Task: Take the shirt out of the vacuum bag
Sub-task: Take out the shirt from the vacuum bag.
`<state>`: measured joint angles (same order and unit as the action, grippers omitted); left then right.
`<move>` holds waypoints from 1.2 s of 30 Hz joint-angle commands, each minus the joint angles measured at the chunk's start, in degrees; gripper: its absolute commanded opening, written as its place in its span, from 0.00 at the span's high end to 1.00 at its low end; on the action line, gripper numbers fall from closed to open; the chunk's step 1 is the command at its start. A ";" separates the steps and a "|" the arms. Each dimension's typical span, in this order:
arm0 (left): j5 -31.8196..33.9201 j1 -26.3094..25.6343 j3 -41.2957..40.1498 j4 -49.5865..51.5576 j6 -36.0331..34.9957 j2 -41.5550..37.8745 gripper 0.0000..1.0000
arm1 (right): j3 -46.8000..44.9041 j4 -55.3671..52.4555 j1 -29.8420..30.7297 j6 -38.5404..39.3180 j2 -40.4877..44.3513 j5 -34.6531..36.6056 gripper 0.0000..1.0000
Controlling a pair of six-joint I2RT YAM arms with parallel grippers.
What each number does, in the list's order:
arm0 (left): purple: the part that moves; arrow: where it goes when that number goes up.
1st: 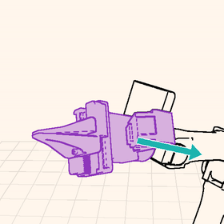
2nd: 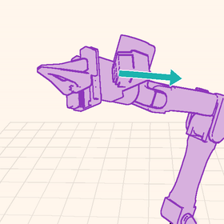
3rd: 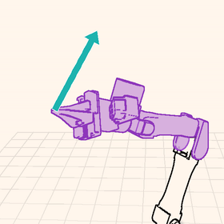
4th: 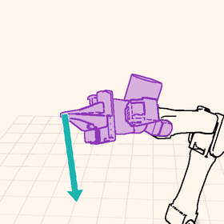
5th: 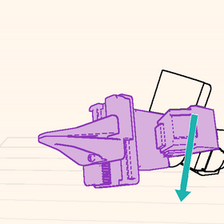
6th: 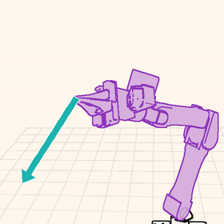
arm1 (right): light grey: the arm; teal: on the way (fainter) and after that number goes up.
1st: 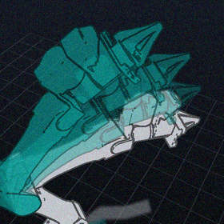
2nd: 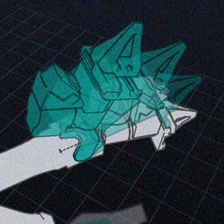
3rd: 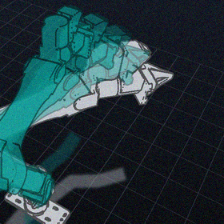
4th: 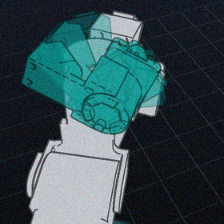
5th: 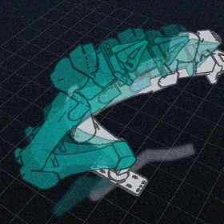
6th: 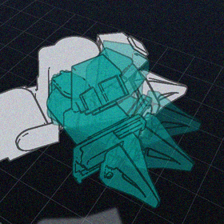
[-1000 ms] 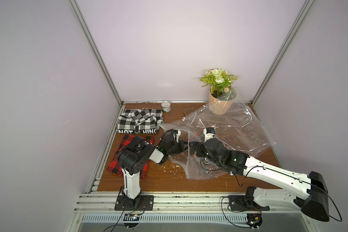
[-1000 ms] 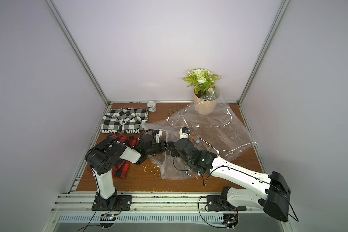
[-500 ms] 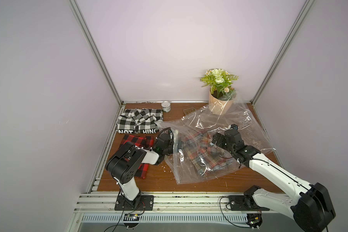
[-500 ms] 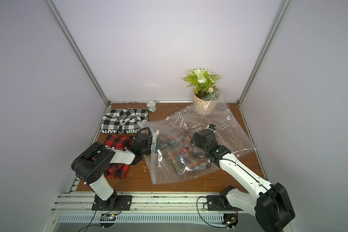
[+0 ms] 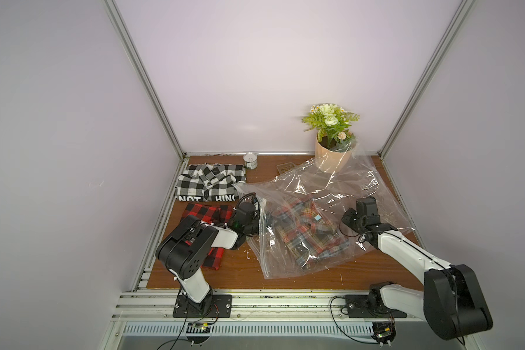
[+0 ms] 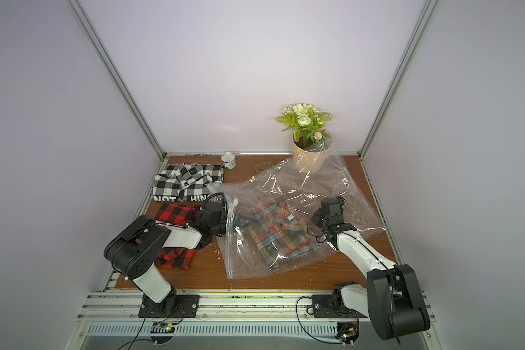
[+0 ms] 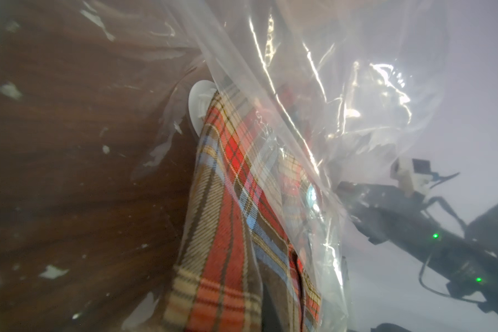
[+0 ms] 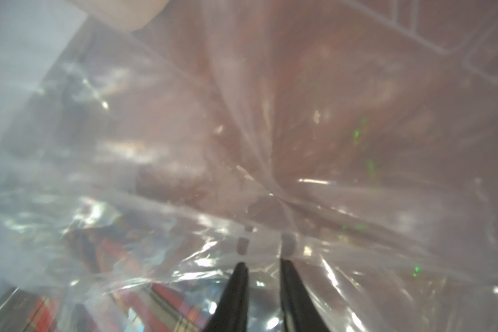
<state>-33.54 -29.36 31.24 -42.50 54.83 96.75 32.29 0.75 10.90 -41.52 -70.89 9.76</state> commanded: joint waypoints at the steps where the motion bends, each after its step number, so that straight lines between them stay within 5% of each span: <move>1: -1.35 1.02 0.98 1.62 -1.21 -2.09 1.00 | -0.36 2.81 -1.85 -0.60 -2.07 -0.07 0.90; 7: -1.80 2.23 -0.47 3.87 -1.96 -5.40 1.00 | -3.35 6.41 -6.30 -2.25 -5.82 -1.39 1.00; 36: -6.12 22.38 -7.77 24.11 -9.07 -28.91 1.00 | -6.27 8.44 -15.18 -0.72 -6.97 -4.13 1.00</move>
<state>-38.46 -9.17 22.63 -21.10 47.55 70.87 26.96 9.96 -3.60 -42.78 -77.62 5.43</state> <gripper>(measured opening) 0.077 0.041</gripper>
